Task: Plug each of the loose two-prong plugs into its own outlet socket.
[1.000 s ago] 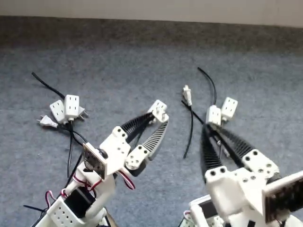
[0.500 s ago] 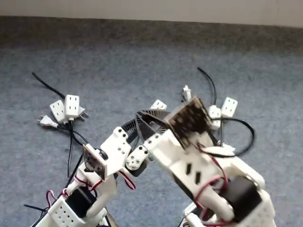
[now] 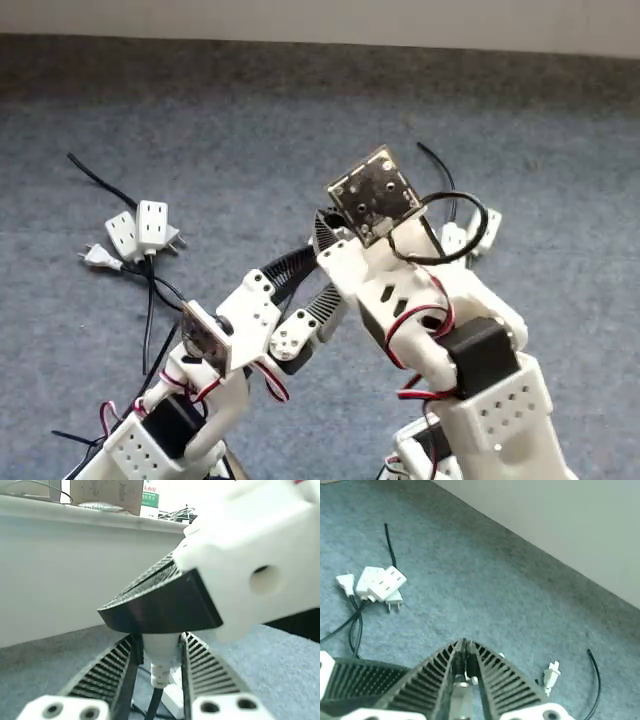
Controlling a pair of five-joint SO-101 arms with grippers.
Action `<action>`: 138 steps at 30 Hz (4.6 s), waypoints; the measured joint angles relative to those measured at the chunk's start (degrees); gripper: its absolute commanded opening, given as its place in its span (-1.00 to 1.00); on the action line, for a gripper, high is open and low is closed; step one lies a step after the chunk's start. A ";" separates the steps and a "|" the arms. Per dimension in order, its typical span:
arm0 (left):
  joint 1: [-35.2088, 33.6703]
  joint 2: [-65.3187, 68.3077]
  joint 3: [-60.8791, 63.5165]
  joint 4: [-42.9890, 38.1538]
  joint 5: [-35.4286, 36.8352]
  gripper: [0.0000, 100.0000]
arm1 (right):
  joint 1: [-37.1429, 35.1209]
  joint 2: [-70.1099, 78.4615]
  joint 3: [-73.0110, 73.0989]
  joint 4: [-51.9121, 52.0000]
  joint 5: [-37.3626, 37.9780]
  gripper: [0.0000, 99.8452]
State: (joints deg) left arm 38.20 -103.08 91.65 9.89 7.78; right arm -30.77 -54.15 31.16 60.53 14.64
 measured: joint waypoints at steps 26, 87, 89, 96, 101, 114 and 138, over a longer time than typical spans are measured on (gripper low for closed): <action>0.00 -0.62 -0.26 0.00 -0.26 -0.99 | 21.89 0.35 19.25 -15.82 18.64 -0.98; -15.03 122.37 -133.10 89.76 -23.30 -0.99 | 44.57 0.79 48.88 3.16 -9.85 -0.98; -14.86 124.75 -133.19 89.76 -21.54 -0.99 | 44.57 0.79 49.32 2.20 -9.85 -0.98; -14.95 131.96 -133.27 88.09 -20.40 -0.99 | 44.48 0.70 49.67 1.58 -9.85 -0.98; -14.95 137.05 -133.27 84.22 -20.40 -0.99 | 44.48 0.70 49.67 1.58 -9.76 -0.98; -14.86 144.35 -133.98 77.89 -14.95 -0.99 | 44.48 0.70 49.67 1.58 -9.76 -0.98; -13.10 144.97 -134.24 77.01 -9.67 -0.99 | 44.48 0.70 49.67 1.58 -9.76 -0.98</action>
State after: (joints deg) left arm 25.10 41.89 -42.59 86.90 -1.89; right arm 13.71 -53.45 80.84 62.11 4.88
